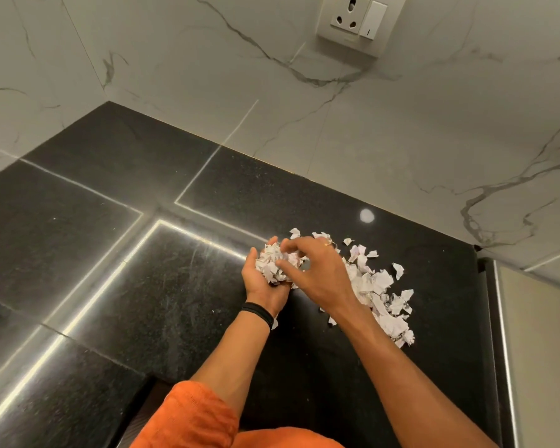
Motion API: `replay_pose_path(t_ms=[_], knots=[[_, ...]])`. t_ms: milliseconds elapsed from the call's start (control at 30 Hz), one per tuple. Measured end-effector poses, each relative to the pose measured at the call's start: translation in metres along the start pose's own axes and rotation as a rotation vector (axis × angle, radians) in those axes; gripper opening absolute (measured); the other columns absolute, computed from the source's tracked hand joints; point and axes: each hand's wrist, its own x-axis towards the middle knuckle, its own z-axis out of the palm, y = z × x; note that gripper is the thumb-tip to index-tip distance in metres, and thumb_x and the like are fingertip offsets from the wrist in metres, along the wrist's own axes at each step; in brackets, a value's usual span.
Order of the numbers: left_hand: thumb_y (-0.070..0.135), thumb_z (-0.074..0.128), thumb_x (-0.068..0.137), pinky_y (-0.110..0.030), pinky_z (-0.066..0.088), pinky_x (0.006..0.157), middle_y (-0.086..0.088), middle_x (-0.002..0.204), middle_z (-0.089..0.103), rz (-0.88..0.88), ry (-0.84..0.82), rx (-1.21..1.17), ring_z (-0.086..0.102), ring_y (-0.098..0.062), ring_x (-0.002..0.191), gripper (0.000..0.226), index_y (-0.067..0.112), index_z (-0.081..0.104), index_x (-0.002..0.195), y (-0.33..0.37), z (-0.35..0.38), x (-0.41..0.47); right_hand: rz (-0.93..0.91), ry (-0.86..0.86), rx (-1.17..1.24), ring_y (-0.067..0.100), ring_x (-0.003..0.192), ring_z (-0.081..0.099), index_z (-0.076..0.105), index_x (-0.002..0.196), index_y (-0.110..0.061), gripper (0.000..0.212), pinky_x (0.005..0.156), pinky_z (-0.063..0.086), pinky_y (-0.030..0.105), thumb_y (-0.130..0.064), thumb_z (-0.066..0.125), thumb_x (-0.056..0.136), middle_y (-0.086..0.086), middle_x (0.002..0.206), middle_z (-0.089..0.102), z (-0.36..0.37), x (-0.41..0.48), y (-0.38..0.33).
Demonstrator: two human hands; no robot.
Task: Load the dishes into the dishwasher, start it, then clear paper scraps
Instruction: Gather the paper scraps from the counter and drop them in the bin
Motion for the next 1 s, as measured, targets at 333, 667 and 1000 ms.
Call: replay_pose_path(t_ms=[333,667,1000], knots=[[0.046,0.032,0.106,-0.051,0.046,0.105,-0.020,0.141,0.060,0.054,-0.041,-0.099,0.054,-0.038,0.133,0.056,0.008,0.058,0.138,0.015,-0.006,-0.001,0.284,0.070,0.193,0.002,0.088,0.065,0.073,0.097,-0.028,0.007,0.078,0.056,0.028,-0.023,0.069,0.094,-0.018,0.094,0.070,-0.003,-0.014,0.028],[0.046,0.032,0.106,-0.049,0.036,0.117,-0.020,0.145,0.056,0.106,-0.029,-0.095,0.051,-0.039,0.136,0.056,0.007,0.059,0.136,0.040,-0.016,0.003,0.055,-0.503,-0.114,0.012,0.098,0.053,0.065,0.128,-0.031,0.043,0.079,0.043,0.028,-0.045,0.071,0.087,-0.008,0.108,0.054,0.057,-0.059,0.022],[0.046,0.034,0.106,-0.051,0.034,0.119,-0.020,0.145,0.057,0.102,0.032,-0.055,0.053,-0.037,0.135,0.057,0.007,0.057,0.140,0.035,-0.019,-0.003,0.239,-0.036,0.415,0.007,0.089,0.068,0.077,0.098,-0.025,0.008,0.080,0.054,0.022,-0.023,0.077,0.090,-0.012,0.093,0.074,0.015,-0.022,-0.003]])
